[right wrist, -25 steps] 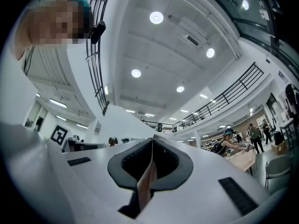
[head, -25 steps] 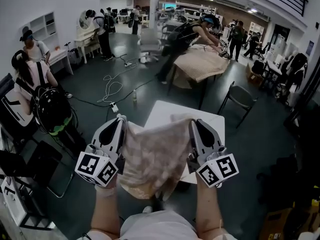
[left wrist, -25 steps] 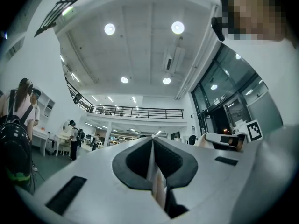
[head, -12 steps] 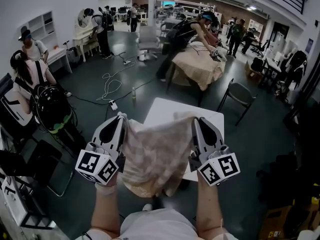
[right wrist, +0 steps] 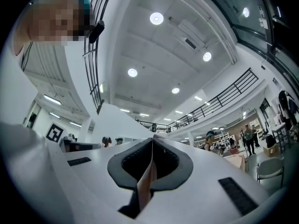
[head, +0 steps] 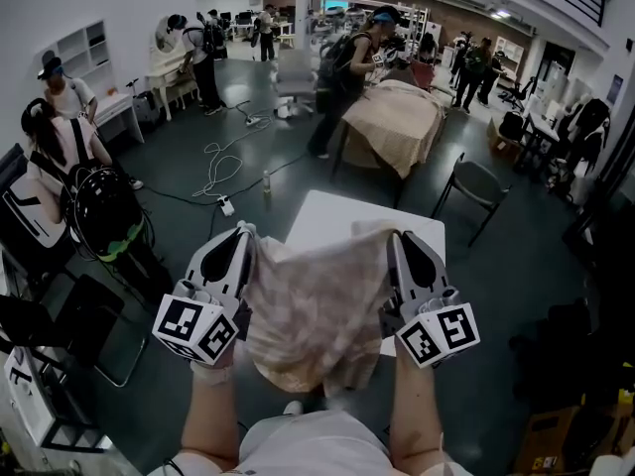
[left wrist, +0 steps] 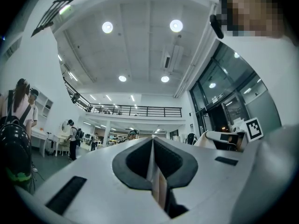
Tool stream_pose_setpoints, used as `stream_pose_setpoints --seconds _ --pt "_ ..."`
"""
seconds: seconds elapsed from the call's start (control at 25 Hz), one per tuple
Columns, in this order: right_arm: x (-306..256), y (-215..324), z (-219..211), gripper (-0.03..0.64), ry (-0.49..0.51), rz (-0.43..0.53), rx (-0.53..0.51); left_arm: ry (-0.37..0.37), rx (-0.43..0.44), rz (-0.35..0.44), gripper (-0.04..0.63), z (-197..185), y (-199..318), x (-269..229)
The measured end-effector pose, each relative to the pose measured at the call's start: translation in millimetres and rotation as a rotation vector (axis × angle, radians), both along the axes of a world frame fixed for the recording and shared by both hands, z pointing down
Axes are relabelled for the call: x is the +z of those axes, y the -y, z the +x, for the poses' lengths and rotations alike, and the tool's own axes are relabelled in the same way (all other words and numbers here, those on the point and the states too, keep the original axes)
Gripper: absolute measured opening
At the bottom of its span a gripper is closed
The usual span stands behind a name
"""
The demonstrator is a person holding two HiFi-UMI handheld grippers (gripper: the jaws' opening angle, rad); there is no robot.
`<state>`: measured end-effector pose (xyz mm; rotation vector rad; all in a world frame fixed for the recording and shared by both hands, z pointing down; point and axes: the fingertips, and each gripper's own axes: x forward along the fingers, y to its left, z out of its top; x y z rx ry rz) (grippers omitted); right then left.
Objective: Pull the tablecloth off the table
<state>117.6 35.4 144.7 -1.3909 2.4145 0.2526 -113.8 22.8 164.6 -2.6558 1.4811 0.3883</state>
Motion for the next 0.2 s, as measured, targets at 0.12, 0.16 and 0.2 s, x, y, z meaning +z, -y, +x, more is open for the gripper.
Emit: stream_pose_setpoints --seconds 0.12,0.16,0.2 --pt "1.5 -2.2 3.7 0.026 0.0 0.002 0.005 -0.001 0.002 0.002 0.012 2.9 -1.6 1.4" --pt "2.1 -2.7 4.9 0.026 0.0 0.003 0.007 -0.002 0.002 0.002 0.012 3.8 -2.0 2.0" --pt "2.7 -3.2 6.1 0.026 0.001 0.004 0.008 -0.002 0.003 0.002 0.012 4.7 -2.3 2.6"
